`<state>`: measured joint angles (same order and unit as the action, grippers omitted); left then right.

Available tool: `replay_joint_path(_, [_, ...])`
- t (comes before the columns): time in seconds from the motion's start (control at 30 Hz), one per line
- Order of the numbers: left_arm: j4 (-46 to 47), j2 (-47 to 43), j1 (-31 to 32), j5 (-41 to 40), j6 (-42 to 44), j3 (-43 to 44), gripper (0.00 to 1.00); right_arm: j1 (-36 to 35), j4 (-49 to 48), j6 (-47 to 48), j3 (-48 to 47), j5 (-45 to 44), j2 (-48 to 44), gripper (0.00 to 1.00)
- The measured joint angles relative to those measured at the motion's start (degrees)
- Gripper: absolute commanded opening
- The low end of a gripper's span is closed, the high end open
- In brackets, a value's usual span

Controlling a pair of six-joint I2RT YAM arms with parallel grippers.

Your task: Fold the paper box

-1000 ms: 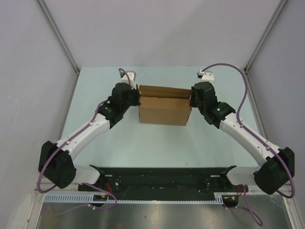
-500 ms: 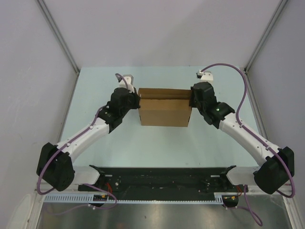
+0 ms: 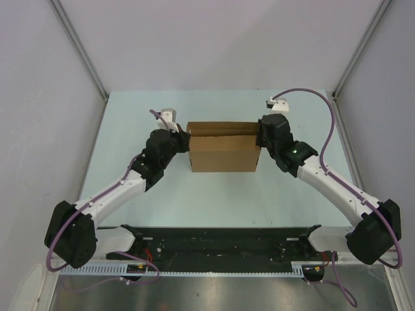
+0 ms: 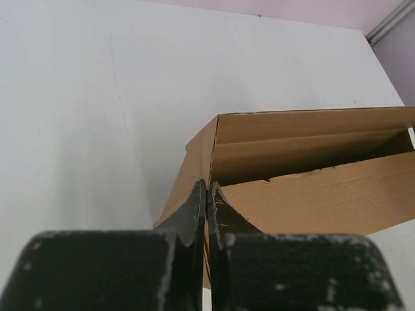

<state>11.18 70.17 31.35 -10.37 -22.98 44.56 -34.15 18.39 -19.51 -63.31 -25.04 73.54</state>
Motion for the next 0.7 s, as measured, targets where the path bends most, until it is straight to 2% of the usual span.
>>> replay_joint_path(0.7, [5.9,-3.0,4.4,-5.7,-2.1,-5.6,0.0,-2.7,-4.9,-2.9,9.1,-0.7,-5.0,0.0])
